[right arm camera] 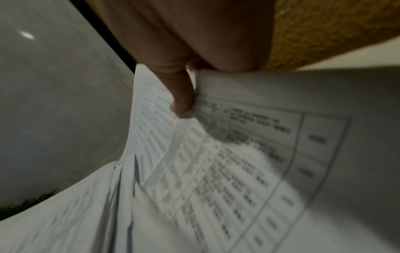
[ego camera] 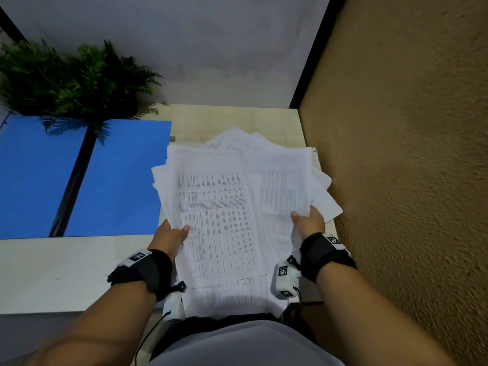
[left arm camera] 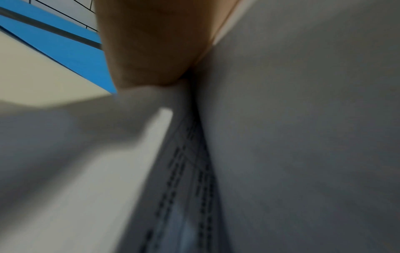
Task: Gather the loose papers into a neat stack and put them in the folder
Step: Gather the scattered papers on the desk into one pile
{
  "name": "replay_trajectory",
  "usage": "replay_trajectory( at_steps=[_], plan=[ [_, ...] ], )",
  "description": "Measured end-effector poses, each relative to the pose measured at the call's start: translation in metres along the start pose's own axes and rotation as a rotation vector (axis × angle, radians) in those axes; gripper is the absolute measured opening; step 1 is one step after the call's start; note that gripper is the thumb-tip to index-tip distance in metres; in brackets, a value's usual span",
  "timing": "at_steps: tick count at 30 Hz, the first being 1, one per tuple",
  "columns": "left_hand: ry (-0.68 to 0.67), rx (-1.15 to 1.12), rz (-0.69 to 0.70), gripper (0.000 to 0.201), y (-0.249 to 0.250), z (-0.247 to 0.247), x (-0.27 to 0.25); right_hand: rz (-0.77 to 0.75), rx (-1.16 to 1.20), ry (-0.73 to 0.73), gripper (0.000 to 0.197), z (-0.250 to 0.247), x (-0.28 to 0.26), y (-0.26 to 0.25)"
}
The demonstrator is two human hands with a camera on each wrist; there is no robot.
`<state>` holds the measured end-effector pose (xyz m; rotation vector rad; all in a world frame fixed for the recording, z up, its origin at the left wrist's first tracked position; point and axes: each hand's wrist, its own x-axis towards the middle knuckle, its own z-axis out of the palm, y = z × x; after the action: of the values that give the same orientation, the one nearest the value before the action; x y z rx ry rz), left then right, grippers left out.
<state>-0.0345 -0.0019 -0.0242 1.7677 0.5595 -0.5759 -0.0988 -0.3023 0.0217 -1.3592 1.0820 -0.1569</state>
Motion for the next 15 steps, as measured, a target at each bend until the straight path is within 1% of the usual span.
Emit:
replay_trajectory(
  at_steps=[1,3,4,5,6,7,10,11,13,15],
  plan=[
    [0.002,-0.018,0.008,0.045,-0.001,0.0,0.002,-0.076,-0.02,0.051,0.05,-0.003,0.0,-0.009],
    [-0.007,-0.025,0.017,0.045,0.001,-0.002,0.0,-0.213,-0.043,0.146,0.046,-0.014,-0.006,-0.04],
    [-0.014,-0.017,0.023,0.045,0.004,-0.002,-0.002,-0.319,-0.085,0.182,0.036,-0.021,-0.009,-0.057],
    [-0.017,0.003,0.031,0.045,0.006,-0.002,-0.004,-0.457,-0.153,0.216,0.023,-0.029,-0.012,-0.073],
    [-0.02,0.025,0.031,0.045,0.008,-0.001,-0.006,-0.577,-0.198,0.254,0.017,-0.036,-0.017,-0.09],
    [-0.027,0.043,0.038,0.045,0.007,0.0,-0.005,-0.682,-0.204,0.284,0.018,-0.042,-0.018,-0.103],
    [-0.065,0.091,0.023,0.048,0.008,0.005,-0.009,-0.899,-0.091,0.346,0.038,-0.054,-0.043,-0.148],
    [-0.082,0.106,0.012,0.05,0.007,0.005,-0.009,-0.957,-0.056,0.361,0.042,-0.056,-0.051,-0.162],
    [-0.107,0.113,0.016,0.047,0.006,0.006,-0.01,-1.058,-0.002,0.366,0.038,-0.06,-0.064,-0.179],
    [-0.129,0.103,0.048,0.047,0.01,0.005,-0.015,-1.13,0.039,0.374,0.036,-0.058,-0.071,-0.185]
  ],
)
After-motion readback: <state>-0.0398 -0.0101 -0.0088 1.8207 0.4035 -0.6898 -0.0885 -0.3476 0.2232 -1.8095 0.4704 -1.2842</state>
